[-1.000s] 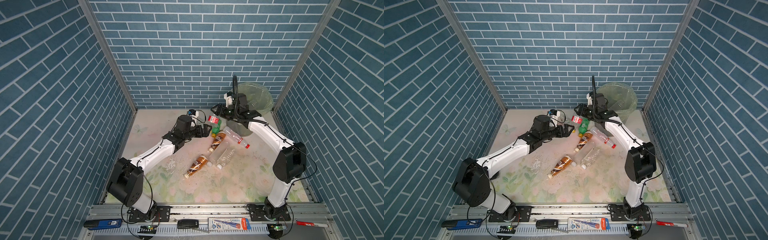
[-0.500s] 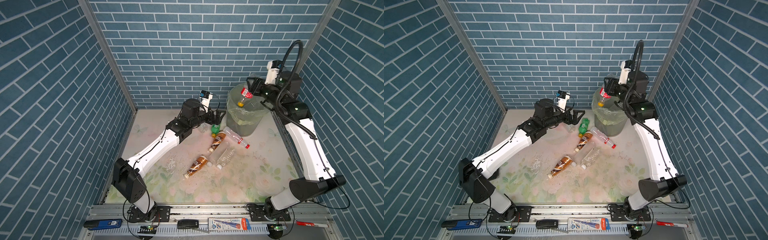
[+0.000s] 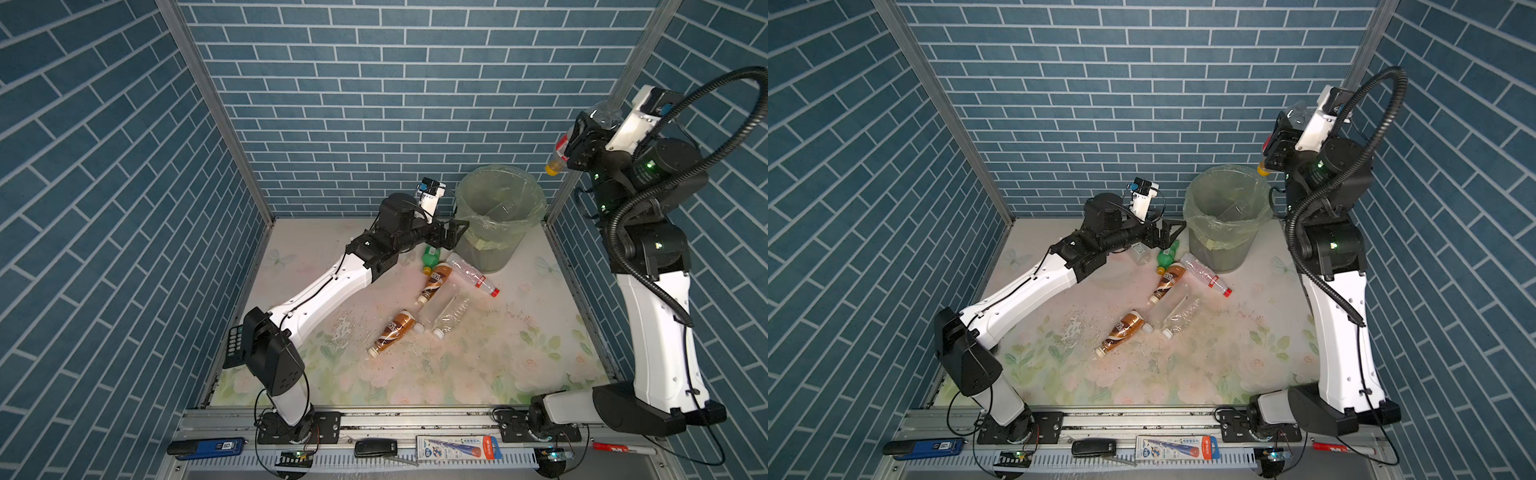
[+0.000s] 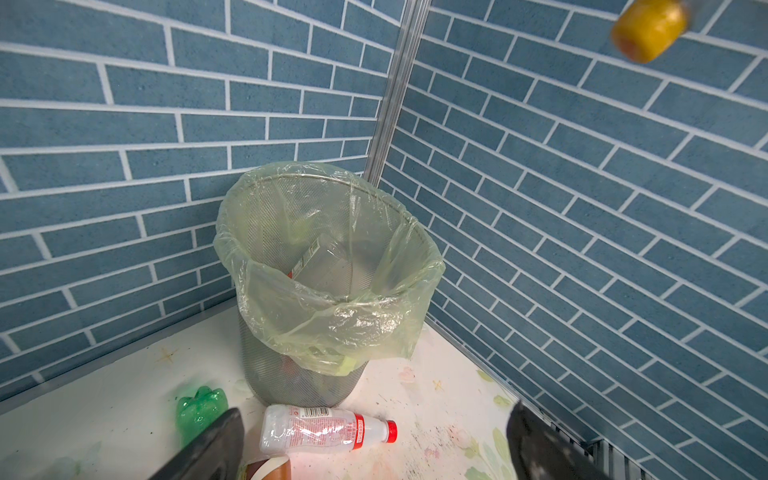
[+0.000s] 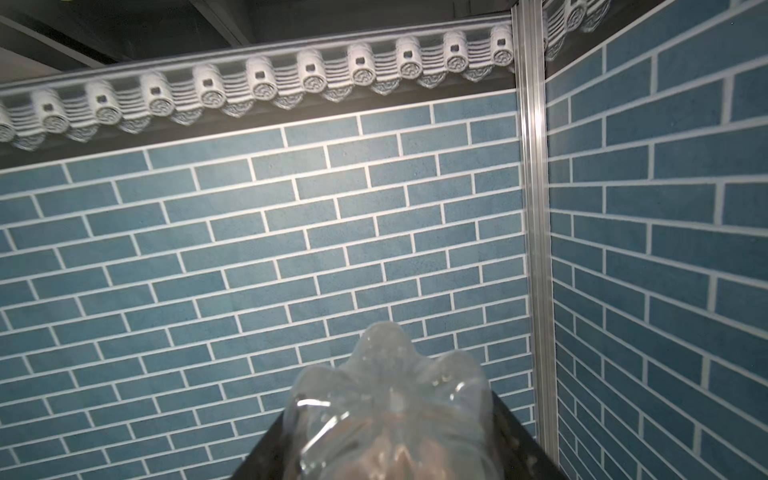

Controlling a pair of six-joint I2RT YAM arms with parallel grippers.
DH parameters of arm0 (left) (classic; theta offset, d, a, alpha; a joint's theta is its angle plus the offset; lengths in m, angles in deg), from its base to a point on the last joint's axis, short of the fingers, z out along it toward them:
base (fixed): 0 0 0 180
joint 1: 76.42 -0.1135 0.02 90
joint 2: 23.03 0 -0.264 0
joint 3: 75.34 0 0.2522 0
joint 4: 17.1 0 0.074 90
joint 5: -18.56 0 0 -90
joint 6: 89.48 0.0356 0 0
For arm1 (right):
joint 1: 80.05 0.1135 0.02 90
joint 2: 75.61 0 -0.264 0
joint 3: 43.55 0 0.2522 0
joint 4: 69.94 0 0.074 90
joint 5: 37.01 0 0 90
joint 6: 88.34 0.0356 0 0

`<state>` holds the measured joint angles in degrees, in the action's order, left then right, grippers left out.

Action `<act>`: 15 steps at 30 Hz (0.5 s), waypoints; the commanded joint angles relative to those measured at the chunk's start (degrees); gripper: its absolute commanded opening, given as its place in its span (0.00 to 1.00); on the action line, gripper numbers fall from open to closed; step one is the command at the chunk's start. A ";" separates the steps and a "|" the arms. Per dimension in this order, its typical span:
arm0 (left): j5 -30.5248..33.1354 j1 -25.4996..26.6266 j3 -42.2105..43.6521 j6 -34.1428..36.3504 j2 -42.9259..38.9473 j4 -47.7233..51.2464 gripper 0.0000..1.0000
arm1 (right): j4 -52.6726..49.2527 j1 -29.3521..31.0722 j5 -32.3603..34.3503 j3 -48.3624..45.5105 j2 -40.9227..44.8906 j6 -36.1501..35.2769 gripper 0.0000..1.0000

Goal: Throw the plastic bottles in the bin
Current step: 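Carry the red-labelled bottle over the bin with the right gripper and drop it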

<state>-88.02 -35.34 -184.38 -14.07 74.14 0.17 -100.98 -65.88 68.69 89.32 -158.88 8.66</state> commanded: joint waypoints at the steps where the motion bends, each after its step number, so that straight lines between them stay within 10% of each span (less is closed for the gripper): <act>1: 0.43 0.28 0.86 1.13 -0.87 0.53 0.99 | -5.66 -0.68 0.32 -0.92 -10.81 0.22 0.57; 4: 1.11 0.23 1.59 2.04 -1.30 1.32 0.99 | -15.50 -0.90 -1.11 5.86 -19.02 2.67 0.99; 15: 1.15 0.23 2.83 2.08 -0.31 1.14 0.99 | -12.79 -0.82 -4.62 3.25 -15.88 3.63 0.99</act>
<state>-86.73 -35.34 -182.04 -12.32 74.07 1.99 -115.45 -66.60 65.11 90.70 -178.75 10.87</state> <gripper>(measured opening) 0.994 0.993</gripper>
